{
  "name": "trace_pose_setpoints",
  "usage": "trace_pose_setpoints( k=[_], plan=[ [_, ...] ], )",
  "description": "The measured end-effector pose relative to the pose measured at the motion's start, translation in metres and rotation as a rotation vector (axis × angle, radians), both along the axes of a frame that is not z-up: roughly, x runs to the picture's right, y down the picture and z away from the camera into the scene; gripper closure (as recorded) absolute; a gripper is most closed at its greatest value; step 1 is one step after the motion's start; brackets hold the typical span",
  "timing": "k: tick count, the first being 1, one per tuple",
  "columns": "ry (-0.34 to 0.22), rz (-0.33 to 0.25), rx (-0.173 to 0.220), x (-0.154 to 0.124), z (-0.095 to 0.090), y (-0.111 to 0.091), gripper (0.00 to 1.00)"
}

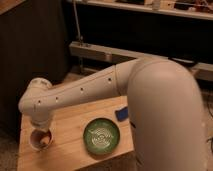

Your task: Place the ceramic cup in the ceramic bowl

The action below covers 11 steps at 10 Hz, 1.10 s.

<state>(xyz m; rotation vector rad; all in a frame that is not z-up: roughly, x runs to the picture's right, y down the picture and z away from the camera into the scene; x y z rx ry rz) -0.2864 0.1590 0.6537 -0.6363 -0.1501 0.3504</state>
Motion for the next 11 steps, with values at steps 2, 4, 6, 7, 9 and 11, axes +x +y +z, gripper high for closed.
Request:
trace_pose_setpoints(
  k=[2, 4, 6, 7, 9, 11],
  plan=[
    [0.038, 0.012, 0.041, 0.013, -0.034, -0.025, 1.0],
    [0.072, 0.042, 0.033, 0.035, -0.043, -0.04, 1.0],
    [0.104, 0.105, 0.008, 0.072, -0.033, -0.048, 1.0],
    [0.113, 0.133, 0.001, 0.089, -0.029, -0.047, 1.0],
    [0.129, 0.209, -0.009, 0.131, -0.034, -0.046, 1.0],
    [0.143, 0.291, -0.019, 0.171, -0.044, -0.045, 1.0]
  ],
)
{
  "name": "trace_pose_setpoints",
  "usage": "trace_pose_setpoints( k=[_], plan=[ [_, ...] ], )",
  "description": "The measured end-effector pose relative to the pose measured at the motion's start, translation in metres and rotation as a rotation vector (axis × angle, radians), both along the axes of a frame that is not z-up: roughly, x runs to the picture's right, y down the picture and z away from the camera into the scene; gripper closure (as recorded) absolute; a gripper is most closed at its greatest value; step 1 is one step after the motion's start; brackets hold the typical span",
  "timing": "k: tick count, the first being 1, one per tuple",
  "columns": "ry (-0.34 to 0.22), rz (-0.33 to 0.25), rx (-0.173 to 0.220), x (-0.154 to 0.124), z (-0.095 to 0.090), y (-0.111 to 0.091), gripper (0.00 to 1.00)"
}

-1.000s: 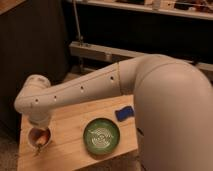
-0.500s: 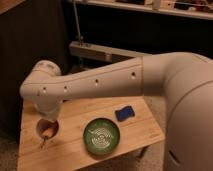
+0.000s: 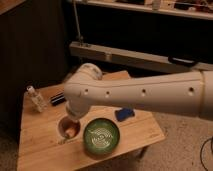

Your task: Place the ceramic cup in the ceramic bowl

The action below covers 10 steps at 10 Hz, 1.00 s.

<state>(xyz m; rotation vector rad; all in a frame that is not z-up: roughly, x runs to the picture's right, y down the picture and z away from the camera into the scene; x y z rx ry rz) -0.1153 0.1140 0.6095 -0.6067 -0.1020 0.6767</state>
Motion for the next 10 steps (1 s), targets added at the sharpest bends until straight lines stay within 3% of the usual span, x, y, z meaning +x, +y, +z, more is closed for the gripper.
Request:
trace_pose_setpoints(
  k=[3, 7, 10],
  plan=[
    [0.064, 0.11, -0.029, 0.05, -0.013, 0.002, 1.0],
    [0.177, 0.246, -0.113, 0.106, 0.022, 0.009, 1.0],
    [0.226, 0.265, -0.178, 0.12, 0.045, 0.021, 1.0]
  ],
)
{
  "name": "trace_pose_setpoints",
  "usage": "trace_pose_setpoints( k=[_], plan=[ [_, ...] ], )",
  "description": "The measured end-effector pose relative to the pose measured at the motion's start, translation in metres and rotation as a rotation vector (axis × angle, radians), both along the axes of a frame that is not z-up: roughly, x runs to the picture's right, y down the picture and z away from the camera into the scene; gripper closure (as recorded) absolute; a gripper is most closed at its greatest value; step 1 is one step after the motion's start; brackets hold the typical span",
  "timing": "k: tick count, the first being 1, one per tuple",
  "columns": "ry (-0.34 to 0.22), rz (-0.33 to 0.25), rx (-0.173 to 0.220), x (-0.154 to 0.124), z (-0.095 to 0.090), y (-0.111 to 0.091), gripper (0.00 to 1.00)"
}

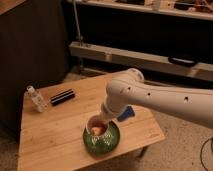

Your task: Place the ceramic cup in the ceramic bowl

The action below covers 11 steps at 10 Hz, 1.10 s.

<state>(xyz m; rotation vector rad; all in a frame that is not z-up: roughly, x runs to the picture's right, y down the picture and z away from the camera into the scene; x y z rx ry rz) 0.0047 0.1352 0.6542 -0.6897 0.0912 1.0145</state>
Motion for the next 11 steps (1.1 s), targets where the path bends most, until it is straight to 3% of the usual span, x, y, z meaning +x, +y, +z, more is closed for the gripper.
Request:
trace_pose_setpoints(
  k=[3, 4, 5, 7, 9, 11],
  plan=[
    [-0.007, 0.001, -0.068, 0.0, 0.024, 0.017, 0.98],
    [-0.022, 0.009, -0.077, 0.0, 0.037, 0.024, 0.9],
    [-0.044, 0.013, -0.06, -0.001, 0.045, 0.029, 0.8],
    [-0.118, 0.026, 0.034, -0.013, 0.05, 0.029, 0.59],
    [-0.165, 0.006, 0.067, -0.036, 0.052, 0.02, 0.39],
    [-0.182, 0.006, 0.073, -0.04, 0.052, 0.017, 0.21]
  ],
)
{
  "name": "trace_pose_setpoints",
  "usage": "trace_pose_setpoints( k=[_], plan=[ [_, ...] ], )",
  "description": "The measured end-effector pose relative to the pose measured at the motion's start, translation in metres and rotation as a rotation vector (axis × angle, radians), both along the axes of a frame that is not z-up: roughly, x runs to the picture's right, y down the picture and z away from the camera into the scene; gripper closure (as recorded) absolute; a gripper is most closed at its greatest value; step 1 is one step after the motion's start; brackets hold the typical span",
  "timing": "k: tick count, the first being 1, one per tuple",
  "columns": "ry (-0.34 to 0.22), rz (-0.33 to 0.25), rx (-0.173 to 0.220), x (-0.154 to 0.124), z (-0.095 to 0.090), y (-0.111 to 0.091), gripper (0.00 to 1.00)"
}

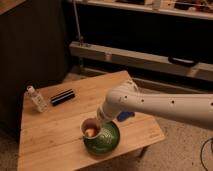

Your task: Place the ceramic cup in the ceramic bowl

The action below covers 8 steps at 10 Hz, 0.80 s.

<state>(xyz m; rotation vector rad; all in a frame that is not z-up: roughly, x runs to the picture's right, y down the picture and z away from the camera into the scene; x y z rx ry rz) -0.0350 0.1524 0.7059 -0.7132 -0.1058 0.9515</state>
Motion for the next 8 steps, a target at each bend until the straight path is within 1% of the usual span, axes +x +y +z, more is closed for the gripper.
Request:
trace_pose_setpoints(
  k=[2, 6, 7, 8],
  plan=[
    [-0.006, 0.015, -0.004, 0.005, 0.001, 0.001, 0.2],
    [0.019, 0.049, -0.03, 0.018, 0.008, 0.006, 0.2],
    [0.025, 0.055, -0.028, 0.019, 0.009, 0.007, 0.2],
    [0.026, 0.059, -0.018, 0.02, 0.008, 0.007, 0.2]
  ],
)
